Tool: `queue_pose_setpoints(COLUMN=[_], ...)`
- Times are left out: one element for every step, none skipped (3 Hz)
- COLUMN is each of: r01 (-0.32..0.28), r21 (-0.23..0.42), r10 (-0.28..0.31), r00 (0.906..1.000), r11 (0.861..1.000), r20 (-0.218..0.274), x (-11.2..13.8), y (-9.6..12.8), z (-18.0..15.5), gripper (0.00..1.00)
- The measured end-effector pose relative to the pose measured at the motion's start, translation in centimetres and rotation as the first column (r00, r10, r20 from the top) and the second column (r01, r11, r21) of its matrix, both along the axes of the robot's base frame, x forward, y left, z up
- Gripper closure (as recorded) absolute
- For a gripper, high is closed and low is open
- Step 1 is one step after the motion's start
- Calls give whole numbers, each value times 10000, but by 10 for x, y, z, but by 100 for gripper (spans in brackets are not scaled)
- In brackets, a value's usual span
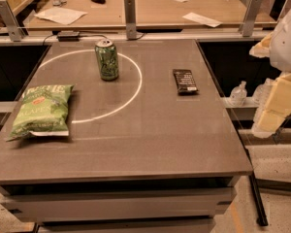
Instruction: Move rxbar chocolate near green can
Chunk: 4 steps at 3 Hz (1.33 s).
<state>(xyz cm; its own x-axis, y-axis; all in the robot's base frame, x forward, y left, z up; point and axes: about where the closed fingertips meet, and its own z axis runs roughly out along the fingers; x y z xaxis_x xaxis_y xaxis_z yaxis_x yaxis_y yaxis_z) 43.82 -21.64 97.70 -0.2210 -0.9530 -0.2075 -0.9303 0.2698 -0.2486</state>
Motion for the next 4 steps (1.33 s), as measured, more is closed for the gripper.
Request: queue_pose_setpoints(r01=[0,500,1856,3224], r21=[0,556,1705,2233], r10=[0,-486,-1693,-2790], r00=[10000,9985,9799,9381], r11=[10000,9972,9677,9199], r20=[2,-262,-1058,-2050], x=[0,3,13,29], y=[0,1,-3,-7], z=[0,2,2,0], gripper=[0,0,0,0])
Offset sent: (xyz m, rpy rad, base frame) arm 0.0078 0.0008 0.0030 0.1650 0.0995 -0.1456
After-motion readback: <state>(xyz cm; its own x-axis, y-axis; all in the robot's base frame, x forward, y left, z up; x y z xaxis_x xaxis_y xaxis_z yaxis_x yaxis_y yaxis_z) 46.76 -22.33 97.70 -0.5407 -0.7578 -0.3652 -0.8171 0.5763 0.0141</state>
